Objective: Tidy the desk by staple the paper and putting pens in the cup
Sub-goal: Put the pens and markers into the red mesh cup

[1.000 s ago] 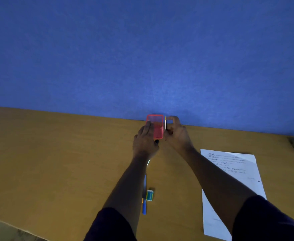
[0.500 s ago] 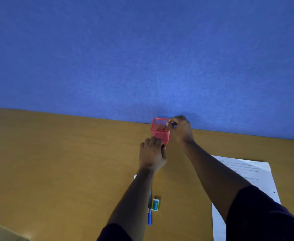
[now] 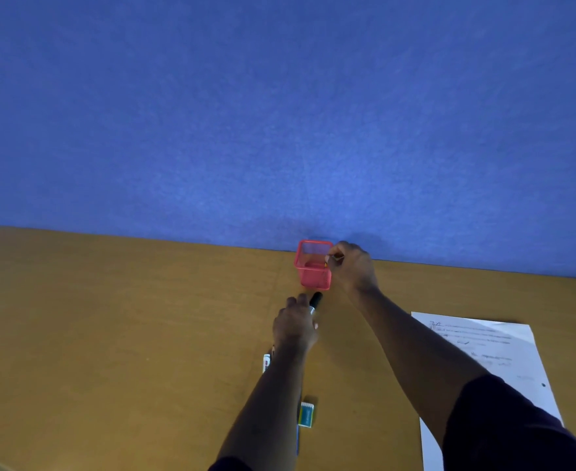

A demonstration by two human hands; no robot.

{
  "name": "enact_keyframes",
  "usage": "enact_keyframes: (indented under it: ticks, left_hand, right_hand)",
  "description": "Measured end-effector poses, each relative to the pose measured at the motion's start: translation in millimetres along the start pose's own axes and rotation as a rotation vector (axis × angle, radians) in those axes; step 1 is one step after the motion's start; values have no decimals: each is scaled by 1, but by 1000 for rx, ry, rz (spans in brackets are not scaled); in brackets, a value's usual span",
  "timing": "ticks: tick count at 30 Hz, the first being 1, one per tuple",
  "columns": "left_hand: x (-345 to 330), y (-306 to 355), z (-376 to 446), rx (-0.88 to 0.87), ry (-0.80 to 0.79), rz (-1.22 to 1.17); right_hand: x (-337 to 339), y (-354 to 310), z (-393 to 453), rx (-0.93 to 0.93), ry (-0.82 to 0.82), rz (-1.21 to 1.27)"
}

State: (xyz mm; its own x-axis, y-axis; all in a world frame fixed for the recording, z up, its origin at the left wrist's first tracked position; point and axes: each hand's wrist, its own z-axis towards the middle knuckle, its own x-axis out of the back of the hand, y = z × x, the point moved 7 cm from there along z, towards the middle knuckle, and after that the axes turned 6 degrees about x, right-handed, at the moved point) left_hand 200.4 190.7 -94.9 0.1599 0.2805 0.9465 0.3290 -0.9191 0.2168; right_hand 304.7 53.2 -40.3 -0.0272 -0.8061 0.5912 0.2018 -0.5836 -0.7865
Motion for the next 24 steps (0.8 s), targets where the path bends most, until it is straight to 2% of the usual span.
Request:
enact_keyframes:
  ticks: [5,10,12,15,17,19,22,24]
  left_hand:
    - [5,0,0,-27,-39,99]
    - [38,7,-3,-132,32,-118]
    - [62,14,-5,-211,105,-235]
    - [107,24,-4,-291,304,-386]
    - [135,30,-2,-310,458,-447]
    - [153,35,4,-310,540,-476]
    - [156,47,16,-311,477,-451]
    - [148,55,21,-331,414,-414]
  right_hand:
    - [0,0,-4,5,20,1]
    - [1,1,-6,-12,29,3]
    - [1,2,-4,-25,15,-8]
    - [2,-2,-4,-9,14,-27]
    - [9,-9,-7,34,85,24]
    - [18,-20,-12,116,158,131]
    - [26,-47,-18,301,121,282]
    - [28,-58,-18,349,72,292]
